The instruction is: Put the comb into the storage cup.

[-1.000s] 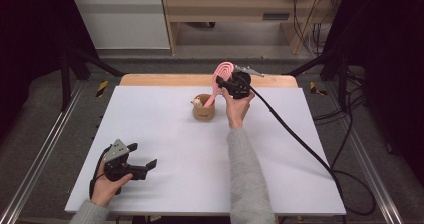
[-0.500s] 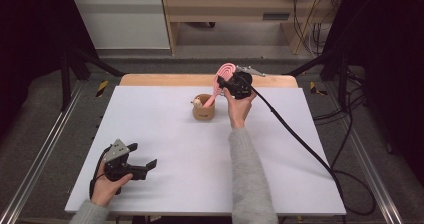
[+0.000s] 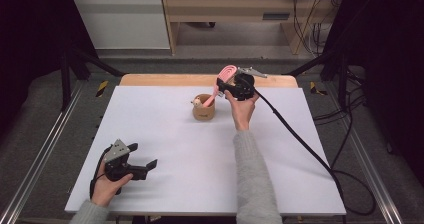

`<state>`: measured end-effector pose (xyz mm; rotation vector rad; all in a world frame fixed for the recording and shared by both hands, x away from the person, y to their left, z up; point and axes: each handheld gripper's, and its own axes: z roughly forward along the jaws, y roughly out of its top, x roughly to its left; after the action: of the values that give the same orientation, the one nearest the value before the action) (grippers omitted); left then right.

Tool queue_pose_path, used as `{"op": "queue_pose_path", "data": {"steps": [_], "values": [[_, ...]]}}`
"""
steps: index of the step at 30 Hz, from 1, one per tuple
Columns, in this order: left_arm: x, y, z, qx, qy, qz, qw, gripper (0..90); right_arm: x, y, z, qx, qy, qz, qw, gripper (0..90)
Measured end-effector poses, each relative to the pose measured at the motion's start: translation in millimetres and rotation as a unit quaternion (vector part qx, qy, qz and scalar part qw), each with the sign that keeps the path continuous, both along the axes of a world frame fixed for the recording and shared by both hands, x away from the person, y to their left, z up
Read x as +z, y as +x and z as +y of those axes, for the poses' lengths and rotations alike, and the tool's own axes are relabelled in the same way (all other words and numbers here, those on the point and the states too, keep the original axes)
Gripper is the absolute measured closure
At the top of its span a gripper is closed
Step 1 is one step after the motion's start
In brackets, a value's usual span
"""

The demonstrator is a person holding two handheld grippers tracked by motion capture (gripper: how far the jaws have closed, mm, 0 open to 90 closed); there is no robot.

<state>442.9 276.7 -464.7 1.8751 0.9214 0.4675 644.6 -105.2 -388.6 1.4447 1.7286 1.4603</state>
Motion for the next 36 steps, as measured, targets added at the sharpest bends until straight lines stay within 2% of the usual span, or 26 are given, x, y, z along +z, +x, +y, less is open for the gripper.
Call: {"op": "queue_pose_path", "data": {"steps": [6,10,16,20,25,28,36], "values": [[0.3,-0.2,-0.2,0.0,0.0,-0.001,1.0,0.8,-1.0,-4.8,0.4,0.014,-0.034,-0.009,0.9993,14.8],[0.2,-0.2,-0.2,0.0,0.001,-0.001,1.0,0.8,1.2,-9.2,1.1,0.022,-0.046,-0.019,0.9985,8.3],[0.2,-0.2,-0.4,0.0,0.002,-0.001,1.0,0.8,6.2,-18.8,1.2,0.039,-0.073,-0.022,0.9964,3.3],[0.3,-0.3,-0.6,0.0,0.002,-0.001,1.0,0.8,11.0,-25.6,0.5,0.048,-0.082,-0.03,0.9951,2.2],[0.4,-0.3,-0.7,0.0,0.002,-0.002,1.0,0.9,16.5,-35.2,-1.9,0.072,-0.08,-0.035,0.9936,1.0],[0.2,-0.3,-0.7,0.001,0.003,-0.002,1.0,0.8,19.2,-40.8,-4.9,0.085,-0.09,-0.037,0.9917,0.4],[-0.2,-0.1,-1.2,0.0,0.003,-0.003,1.0,0.8,23.3,-57.1,-19.0,0.098,-0.093,-0.047,0.9898,0.4]]}}
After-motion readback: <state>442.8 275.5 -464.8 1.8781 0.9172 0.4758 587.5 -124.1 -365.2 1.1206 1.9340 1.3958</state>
